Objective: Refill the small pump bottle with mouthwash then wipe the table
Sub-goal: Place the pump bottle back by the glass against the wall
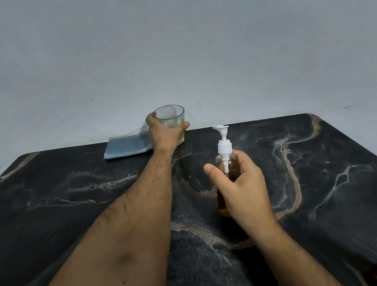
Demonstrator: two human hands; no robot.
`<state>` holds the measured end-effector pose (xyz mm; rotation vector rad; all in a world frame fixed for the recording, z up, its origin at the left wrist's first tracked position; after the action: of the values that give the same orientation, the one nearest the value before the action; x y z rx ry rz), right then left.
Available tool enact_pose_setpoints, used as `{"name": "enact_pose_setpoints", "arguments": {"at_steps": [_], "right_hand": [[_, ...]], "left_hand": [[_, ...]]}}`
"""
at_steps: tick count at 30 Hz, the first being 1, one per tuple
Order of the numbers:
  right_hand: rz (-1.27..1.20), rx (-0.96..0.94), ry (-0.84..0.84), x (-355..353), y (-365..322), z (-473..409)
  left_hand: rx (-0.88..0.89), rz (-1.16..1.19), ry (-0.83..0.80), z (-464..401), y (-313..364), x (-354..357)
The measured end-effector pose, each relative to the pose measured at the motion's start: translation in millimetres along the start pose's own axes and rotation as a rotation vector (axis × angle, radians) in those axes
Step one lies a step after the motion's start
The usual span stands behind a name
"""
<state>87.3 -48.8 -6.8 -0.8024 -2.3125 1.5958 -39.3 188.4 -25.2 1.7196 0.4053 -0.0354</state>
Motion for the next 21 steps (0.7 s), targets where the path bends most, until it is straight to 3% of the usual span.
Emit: {"name": "enact_pose_setpoints", "arguments": {"at_steps": [6,16,21], "right_hand": [[0.016,0.000,-0.021,-1.0,-10.9,6.6],[0.109,-0.089,-0.090,-36.5,-56.7,55.6],[0.130,-0.155,-0.143,-41.6,-80.8,77.8]], "left_hand": [[0.044,-0.075,0.050,27.8,1.2,-28.0],[0.137,0.089,-0.102,140.1,18.0,-103.2],[0.161,0.063,-0.209,186.1,25.1,-126.4]]}}
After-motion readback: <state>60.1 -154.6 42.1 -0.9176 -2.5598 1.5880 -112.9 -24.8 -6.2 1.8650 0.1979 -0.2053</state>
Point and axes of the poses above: each hand's wrist, its own z-axis away from the middle knuckle, its own x-axis out of the palm, y = z × x, the point moved 6 cm from there along -z, towards the middle knuckle, and after that the axes turned 3 degrees about y, right-handed, at the moved point
